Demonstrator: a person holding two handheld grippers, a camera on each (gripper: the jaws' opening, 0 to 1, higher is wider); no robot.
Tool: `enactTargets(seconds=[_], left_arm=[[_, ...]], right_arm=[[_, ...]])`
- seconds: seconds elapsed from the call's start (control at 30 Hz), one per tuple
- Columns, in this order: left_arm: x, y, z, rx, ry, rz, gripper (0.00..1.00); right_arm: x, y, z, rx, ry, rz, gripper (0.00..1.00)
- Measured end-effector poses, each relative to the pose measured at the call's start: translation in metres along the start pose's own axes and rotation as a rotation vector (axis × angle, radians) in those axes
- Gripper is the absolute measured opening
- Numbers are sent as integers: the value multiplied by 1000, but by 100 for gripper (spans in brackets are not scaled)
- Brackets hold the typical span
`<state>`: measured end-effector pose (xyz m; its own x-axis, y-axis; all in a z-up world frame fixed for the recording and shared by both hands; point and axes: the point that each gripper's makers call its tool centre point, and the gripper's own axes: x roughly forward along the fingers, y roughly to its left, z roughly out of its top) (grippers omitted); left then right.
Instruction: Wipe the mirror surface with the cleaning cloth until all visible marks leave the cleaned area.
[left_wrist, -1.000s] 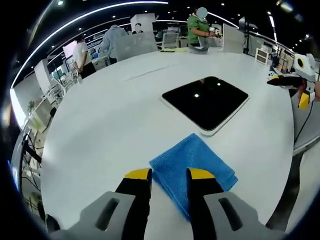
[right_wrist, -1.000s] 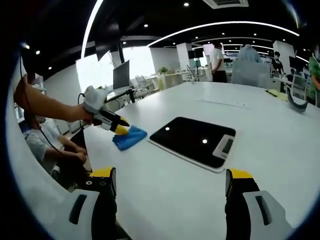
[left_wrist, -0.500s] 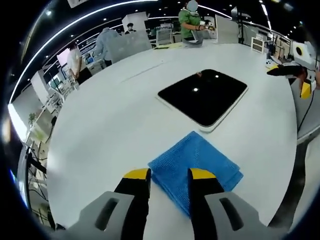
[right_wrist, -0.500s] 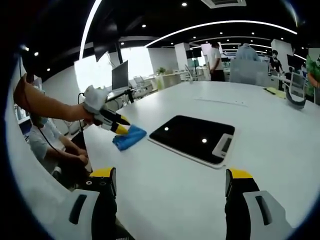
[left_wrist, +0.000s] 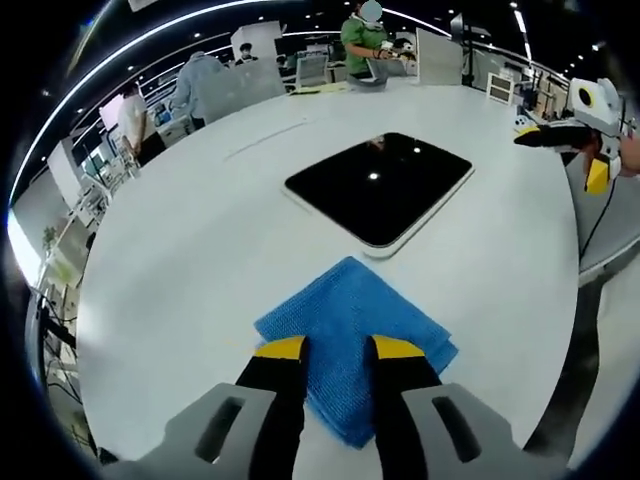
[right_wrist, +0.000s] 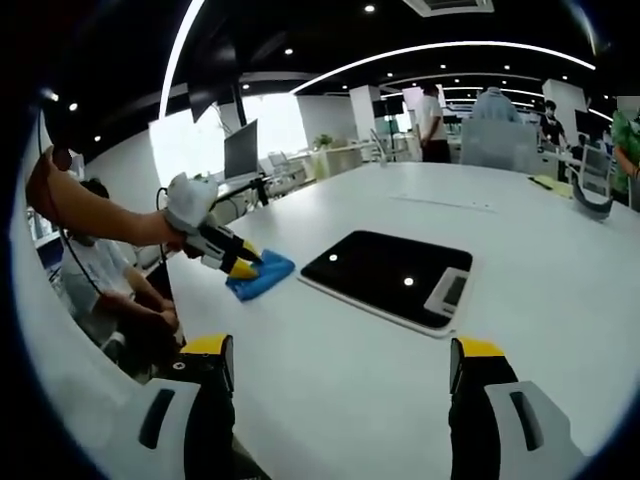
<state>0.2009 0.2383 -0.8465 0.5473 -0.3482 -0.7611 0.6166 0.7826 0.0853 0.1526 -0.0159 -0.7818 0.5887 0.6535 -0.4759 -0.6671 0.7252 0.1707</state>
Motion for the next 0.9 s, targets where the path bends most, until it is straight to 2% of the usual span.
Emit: enactTargets(seconds=[0.17, 0.4, 0.8, 0.9], left_arm=[[1, 3, -2, -82, -10, -13, 23], [1, 7, -2, -67, -10, 11, 30], [2, 7, -2, -83, 0, -10, 31], [0, 10, 1, -67, -8, 6, 36]], right_arm=[[-1, 0, -2, 6, 1, -4, 89], [1, -1, 1, 10, -6, -5, 89], [5, -4, 14, -11, -15, 5, 89], [4, -6, 15, -13, -14, 3, 89]])
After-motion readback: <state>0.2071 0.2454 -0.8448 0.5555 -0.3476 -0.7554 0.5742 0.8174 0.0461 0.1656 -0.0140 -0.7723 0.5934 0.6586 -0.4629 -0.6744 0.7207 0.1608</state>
